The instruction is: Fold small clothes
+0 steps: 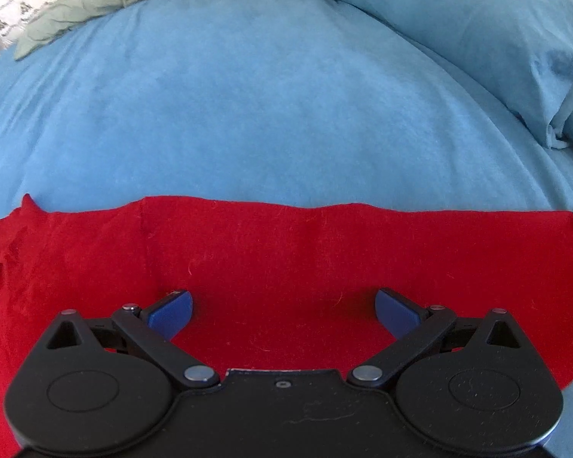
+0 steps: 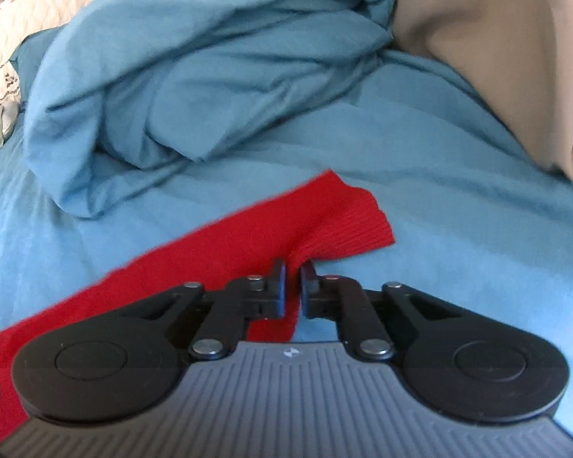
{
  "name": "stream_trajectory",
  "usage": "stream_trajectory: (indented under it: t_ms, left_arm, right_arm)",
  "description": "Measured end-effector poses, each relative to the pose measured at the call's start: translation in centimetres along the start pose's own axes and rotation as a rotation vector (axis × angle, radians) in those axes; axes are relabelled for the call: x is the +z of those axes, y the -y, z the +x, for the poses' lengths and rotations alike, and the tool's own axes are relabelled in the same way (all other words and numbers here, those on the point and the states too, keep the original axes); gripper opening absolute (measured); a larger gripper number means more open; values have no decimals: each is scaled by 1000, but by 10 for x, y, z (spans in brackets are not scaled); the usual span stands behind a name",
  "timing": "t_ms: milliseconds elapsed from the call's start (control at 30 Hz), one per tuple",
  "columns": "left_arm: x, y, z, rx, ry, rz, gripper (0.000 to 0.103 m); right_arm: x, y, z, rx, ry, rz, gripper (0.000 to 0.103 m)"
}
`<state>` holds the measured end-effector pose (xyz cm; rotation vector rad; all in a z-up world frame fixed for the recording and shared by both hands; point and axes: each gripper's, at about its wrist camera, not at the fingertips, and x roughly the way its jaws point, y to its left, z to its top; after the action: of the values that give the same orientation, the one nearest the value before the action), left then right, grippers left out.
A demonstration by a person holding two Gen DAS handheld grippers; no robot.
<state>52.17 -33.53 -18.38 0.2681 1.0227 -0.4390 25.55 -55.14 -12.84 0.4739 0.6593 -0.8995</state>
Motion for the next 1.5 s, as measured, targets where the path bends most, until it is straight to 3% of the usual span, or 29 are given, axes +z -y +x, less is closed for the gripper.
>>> stream_trajectory:
  t_ms: [100,167,333,433,533,600,733,833,900,933,967,1133,1267,1333,1467,1500]
  left_arm:
    - [4,-16,-14,-19,-6,-26,100]
    - [3,-40,-38,-38,40,-74,100]
    - [-9,-118,-101,21,127,-156,101]
    - [-27,-171,-128,111,166,-168,103]
    - [-55,-222,-138,209,160,-176,103]
    - [-74,-250,-138,233,140,-210,103]
    - [-112,-284,-128,222,97,-270,103]
    - [-130,-289,-120,188,72,-284,103]
    - [-135,-283,-117,161,64,-278,103]
    - [-137,-279,-117,141,62,-277,103]
    - [-136,-278,-116,117,59,-278,103]
    - [-123,-256,-108,-11,45,-279,100]
    - [-106,-237,-86,-58,34,-340,92]
    - [-99,-231,-73,-40,36,-397,89]
    - [-101,-225,-56,90,15,-433,73]
    - [-104,-225,-59,114,18,-428,73]
  right_arm:
    - [16,-32,-37,79,61,-79,22]
    - [23,-66,-64,161,100,-155,22]
    - [16,-178,-130,469,162,-335,22]
    - [-23,-257,-156,689,146,-424,22]
    - [-92,-326,-163,847,110,-528,21]
    - [-156,-363,-156,913,83,-665,21]
    - [-246,-395,-134,888,-55,-858,21]
    - [-267,-393,-137,861,-25,-925,29]
    - [-269,-388,-143,875,-13,-962,57]
    - [-268,-385,-147,872,2,-983,79]
    - [-270,-382,-153,863,27,-1002,86]
    - [-251,-340,-167,768,37,-1043,88]
    - [-231,-294,-169,646,35,-1012,92]
    - [-223,-271,-168,605,19,-971,92]
    - [-213,-247,-163,536,-11,-880,92]
    - [-212,-241,-159,516,-31,-853,92]
